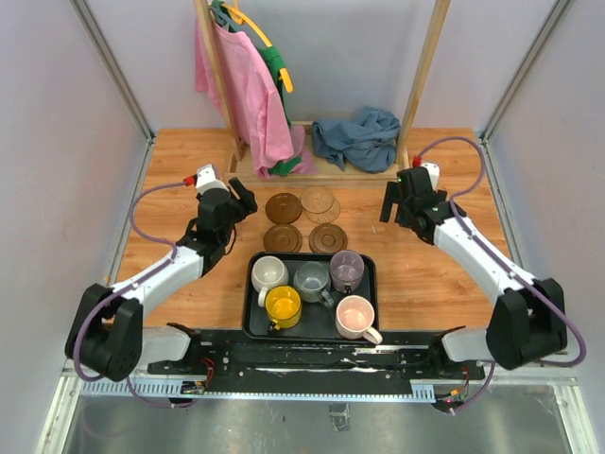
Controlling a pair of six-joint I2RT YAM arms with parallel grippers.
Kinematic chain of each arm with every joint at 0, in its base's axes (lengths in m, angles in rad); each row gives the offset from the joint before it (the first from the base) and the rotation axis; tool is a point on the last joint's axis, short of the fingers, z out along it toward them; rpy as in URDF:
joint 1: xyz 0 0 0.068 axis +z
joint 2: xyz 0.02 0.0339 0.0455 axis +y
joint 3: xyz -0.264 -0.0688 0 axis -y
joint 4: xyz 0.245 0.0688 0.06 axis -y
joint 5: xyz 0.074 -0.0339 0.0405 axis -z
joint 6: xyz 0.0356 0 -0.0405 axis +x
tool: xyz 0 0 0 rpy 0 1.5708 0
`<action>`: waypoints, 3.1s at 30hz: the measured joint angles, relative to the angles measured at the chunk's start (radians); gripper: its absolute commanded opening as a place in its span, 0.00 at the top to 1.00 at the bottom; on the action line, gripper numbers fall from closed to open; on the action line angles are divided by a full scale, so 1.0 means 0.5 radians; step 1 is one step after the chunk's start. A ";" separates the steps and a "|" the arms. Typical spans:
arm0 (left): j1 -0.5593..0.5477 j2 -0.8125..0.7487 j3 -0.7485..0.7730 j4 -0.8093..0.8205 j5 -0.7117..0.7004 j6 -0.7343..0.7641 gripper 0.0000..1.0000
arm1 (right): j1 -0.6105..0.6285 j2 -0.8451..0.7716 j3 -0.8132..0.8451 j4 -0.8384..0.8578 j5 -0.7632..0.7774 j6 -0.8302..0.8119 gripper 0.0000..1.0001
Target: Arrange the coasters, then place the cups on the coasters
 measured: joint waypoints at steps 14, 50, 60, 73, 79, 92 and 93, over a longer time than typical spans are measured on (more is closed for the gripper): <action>0.072 0.545 0.246 0.303 0.409 0.097 0.31 | 0.210 0.715 0.696 0.038 -0.140 -0.181 0.09; 0.072 1.429 0.770 0.684 1.671 0.163 0.52 | 0.481 1.487 1.218 0.051 -0.687 -0.282 0.98; -0.057 1.652 1.067 0.583 1.812 0.200 0.50 | 0.422 1.490 1.203 0.044 -0.681 -0.228 0.98; -0.070 1.784 1.153 0.341 1.675 0.224 0.50 | 0.383 1.643 1.221 0.120 -0.871 -0.214 0.99; -0.067 1.784 1.166 0.291 1.572 0.243 0.50 | 0.324 1.666 1.231 0.137 -0.920 -0.154 0.99; 0.015 1.776 1.175 0.195 1.390 0.238 0.49 | 0.100 1.534 1.043 0.146 -0.744 -0.047 0.99; 0.021 1.775 1.174 0.193 1.387 0.237 0.50 | 0.076 1.524 1.028 0.139 -0.730 -0.041 0.99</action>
